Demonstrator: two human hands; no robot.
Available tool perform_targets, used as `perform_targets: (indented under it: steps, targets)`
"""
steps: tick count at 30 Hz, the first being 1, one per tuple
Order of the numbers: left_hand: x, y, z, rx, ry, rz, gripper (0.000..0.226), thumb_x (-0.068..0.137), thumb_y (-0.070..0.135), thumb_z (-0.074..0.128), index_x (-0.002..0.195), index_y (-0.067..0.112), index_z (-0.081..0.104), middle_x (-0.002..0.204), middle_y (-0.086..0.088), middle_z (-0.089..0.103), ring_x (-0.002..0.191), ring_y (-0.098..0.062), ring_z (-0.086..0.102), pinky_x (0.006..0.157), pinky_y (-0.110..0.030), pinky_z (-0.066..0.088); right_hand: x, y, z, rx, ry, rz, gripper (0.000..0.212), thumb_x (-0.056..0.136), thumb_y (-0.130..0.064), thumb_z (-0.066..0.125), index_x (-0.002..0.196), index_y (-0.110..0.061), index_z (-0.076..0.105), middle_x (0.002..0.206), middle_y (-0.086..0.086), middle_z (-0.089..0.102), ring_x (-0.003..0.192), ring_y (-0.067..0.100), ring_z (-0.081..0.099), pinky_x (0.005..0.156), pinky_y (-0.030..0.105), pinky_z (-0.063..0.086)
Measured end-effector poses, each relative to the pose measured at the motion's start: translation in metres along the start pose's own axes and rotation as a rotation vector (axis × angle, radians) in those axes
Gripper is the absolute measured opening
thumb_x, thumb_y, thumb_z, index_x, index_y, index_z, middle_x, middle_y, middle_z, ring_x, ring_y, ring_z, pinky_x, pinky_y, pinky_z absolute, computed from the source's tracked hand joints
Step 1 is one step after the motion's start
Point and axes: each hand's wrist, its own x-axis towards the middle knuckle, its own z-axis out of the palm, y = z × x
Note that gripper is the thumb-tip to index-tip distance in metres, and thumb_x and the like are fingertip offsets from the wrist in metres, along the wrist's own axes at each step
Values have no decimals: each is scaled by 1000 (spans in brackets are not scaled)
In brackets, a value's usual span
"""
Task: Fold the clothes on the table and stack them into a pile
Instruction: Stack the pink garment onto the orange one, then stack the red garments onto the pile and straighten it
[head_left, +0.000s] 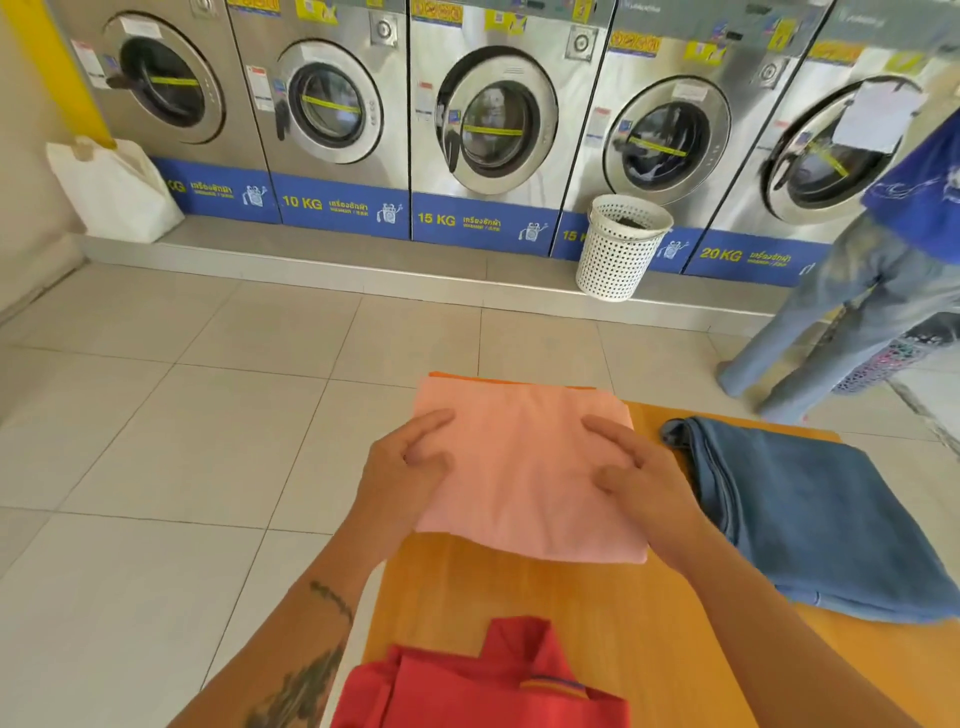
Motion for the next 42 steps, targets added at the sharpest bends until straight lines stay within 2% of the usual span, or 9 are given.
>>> perform_targets:
  steps: [7,12,17,21,24,29,36,39,42]
  targets:
    - [98,-19,19,333,39,86,53,89,4,50,136,29,54,136,8,50,125,-17,46,99,-28,42,95,10,21,-221,93,49,55,90,-4,45,138,-29,53,140,1,50,111,21,52,90,35,46]
    - [116,-71,17,506,-53,60,51,91,15,48,139,31,47,130,-5,49,102,-18,52,73,-19,41,103,52,36,-570,11,77,50,102,-22,36,151,-13,33,151,10,43,132,30,45,106,38,37]
    - [94,-69,9,546,20,112,44,97,21,44,141,22,47,141,-5,40,126,-22,46,100,-26,35,82,55,30,-518,12,97,55,100,-21,39,153,-16,27,153,7,39,131,29,45,99,35,44]
    - [39,-67,-10,431,58,59,38,97,20,50,134,30,52,137,5,42,117,-14,52,84,-22,46,30,52,17,-345,-28,138,55,96,-16,50,148,-23,34,138,4,47,106,21,55,64,25,45]
    - [-19,-75,-27,395,-16,-10,35,95,21,54,126,37,55,128,12,50,110,-8,56,72,-15,44,-19,67,8,-287,-103,243,52,95,-23,56,144,-31,40,129,3,52,101,20,58,67,28,47]
    - [-116,-99,-41,474,-151,-111,43,90,32,62,132,36,53,130,10,49,114,-7,51,101,-29,43,-90,94,2,-174,-296,400,42,94,-19,57,135,-23,49,90,6,59,75,19,56,66,34,45]
    - [-161,-95,-21,761,-189,-112,70,83,46,62,146,35,34,138,-3,45,123,-24,47,104,-36,40,-145,105,27,-33,-333,487,41,89,-27,65,128,-27,52,113,3,65,92,21,69,79,44,59]
    - [-163,-87,-13,575,-260,-212,71,84,28,66,147,37,34,143,0,48,120,-19,54,96,-27,43,-156,104,35,64,-306,460,58,79,-13,74,129,-29,49,112,12,66,87,34,72,80,54,59]
    - [-162,-78,-9,443,-223,-152,65,80,18,67,136,44,46,130,-1,59,105,-10,61,86,-24,51,-162,92,31,54,-249,347,64,78,-3,72,130,-31,49,104,14,65,81,30,71,73,46,61]
